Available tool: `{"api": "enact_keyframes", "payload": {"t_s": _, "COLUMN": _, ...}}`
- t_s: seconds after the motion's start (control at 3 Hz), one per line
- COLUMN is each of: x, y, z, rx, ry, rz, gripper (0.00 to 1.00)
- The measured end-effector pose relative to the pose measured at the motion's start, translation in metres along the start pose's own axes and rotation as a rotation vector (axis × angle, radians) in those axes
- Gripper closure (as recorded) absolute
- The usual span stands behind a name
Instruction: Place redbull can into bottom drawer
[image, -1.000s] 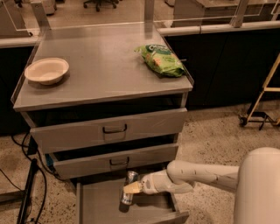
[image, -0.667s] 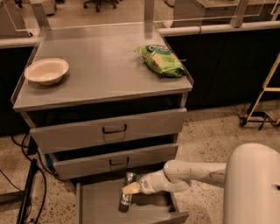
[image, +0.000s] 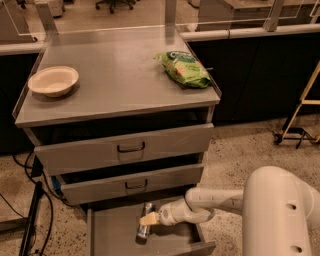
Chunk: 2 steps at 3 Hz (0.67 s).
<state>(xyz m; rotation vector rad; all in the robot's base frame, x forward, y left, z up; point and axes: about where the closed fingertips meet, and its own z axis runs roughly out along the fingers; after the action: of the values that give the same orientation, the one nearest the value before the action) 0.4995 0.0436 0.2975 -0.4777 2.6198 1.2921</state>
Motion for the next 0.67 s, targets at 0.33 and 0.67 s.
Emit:
{"api": "enact_keyframes", "payload": {"t_s": 0.33, "x": 0.0133, "y": -0.0277, "z": 0.0334, "rx": -0.023, "ry": 0.022, "rz": 0.071, "gripper": 1.00}}
{"api": "enact_keyframes", "payload": {"t_s": 0.67, "x": 0.0134, "y": -0.0280, "z": 0.0339, "rx": -0.023, "ry": 0.022, "rz": 0.072, "gripper": 1.00}}
